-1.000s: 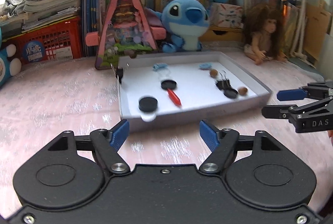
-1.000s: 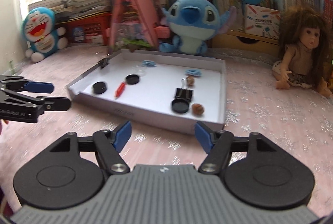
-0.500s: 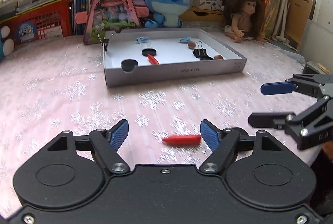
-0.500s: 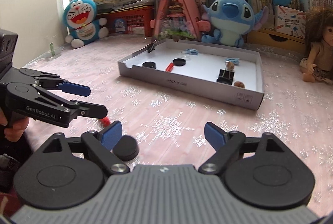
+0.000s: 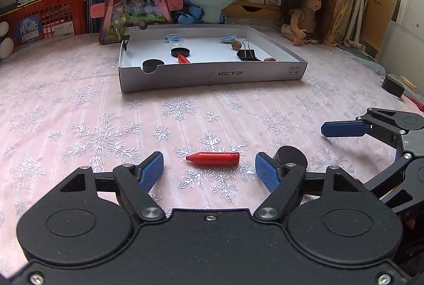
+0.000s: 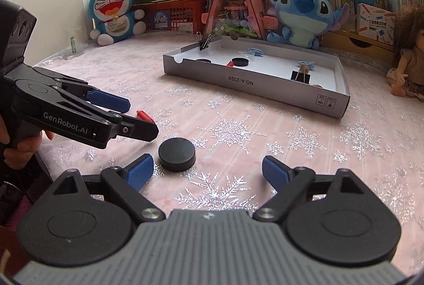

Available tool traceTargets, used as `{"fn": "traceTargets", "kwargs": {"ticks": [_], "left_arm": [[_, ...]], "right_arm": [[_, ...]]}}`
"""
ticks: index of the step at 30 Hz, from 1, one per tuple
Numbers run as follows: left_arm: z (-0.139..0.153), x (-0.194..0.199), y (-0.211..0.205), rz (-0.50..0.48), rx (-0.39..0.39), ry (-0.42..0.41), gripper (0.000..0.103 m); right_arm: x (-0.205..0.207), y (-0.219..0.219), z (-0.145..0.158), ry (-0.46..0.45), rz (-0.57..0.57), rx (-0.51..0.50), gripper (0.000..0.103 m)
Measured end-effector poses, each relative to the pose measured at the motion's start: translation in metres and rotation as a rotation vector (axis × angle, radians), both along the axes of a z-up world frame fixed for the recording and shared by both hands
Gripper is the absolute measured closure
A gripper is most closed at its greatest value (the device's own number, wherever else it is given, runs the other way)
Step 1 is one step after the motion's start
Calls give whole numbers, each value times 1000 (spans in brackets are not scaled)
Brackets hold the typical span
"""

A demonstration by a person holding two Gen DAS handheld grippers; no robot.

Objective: Organize rigid objects
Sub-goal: 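Move both tools back toward the red marker and black lid on the cloth, then grasp the red marker with the left tool while the right tool grasps a black lid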

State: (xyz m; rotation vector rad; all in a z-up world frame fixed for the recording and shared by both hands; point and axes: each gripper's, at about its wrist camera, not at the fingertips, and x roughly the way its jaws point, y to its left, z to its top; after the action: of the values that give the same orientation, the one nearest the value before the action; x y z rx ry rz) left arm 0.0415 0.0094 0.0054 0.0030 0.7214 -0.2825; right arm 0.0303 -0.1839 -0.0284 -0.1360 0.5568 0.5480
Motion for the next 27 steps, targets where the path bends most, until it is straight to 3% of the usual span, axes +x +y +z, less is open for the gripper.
{"fn": "traceTargets", "kwargs": {"ticks": [27], "left_arm": [[-9,-9,-9,0,35,-62,32]], "right_arm": [[-2,12,-8,-28,-30,-6,5]]}}
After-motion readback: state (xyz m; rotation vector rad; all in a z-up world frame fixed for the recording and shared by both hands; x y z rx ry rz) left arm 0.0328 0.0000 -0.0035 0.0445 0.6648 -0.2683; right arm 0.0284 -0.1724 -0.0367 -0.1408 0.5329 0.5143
